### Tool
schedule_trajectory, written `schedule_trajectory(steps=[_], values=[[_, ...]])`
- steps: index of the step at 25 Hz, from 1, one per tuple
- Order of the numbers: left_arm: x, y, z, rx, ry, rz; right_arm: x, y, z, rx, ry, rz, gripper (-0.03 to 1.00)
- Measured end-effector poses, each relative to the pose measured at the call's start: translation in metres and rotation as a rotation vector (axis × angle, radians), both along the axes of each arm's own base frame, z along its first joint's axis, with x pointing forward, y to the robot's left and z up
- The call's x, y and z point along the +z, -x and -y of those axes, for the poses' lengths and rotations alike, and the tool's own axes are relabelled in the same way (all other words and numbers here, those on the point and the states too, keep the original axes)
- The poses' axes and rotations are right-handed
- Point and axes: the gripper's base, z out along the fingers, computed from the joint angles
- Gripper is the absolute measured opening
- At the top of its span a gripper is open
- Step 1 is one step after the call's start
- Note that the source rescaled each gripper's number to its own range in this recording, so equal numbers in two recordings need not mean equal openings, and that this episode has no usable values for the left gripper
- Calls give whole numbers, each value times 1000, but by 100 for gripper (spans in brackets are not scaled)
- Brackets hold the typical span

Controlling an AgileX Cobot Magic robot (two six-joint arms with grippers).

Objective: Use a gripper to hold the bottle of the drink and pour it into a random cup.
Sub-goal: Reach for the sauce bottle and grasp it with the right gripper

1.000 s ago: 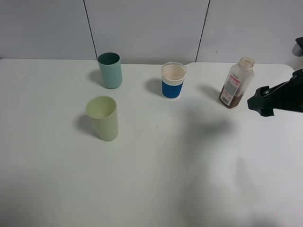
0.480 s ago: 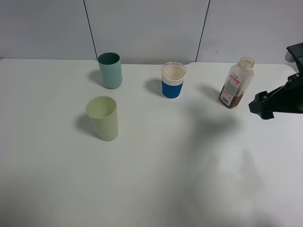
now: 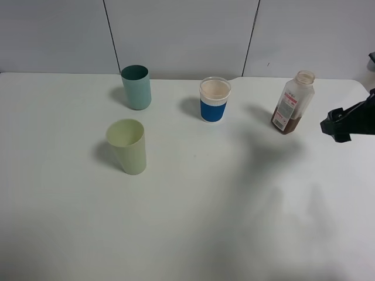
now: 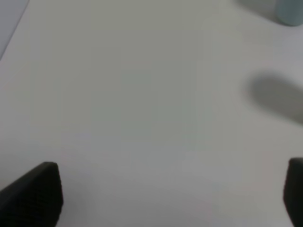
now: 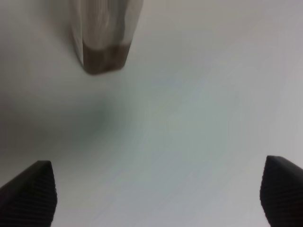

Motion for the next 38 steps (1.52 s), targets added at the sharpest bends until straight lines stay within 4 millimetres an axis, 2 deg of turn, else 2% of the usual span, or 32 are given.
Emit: schedule_trajectory(steps=[5, 12, 18, 22, 24, 32, 38], values=[[0, 0, 0, 0, 0, 0, 3, -3, 1, 16, 18, 51, 88], [0, 0, 0, 0, 0, 0, 6, -5, 12, -86, -13, 88, 87], [0, 0, 0, 0, 0, 0, 13, -11, 7, -93, -112, 197, 70], [0, 0, 0, 0, 0, 0, 14, -14, 3, -50, -134, 218, 65], [0, 0, 0, 0, 0, 0, 8, -17, 3, -43, -137, 195, 65], [0, 0, 0, 0, 0, 0, -38, -31, 3, -54, -142, 10, 65], [0, 0, 0, 0, 0, 0, -43, -32, 3, -54, -140, -7, 68]])
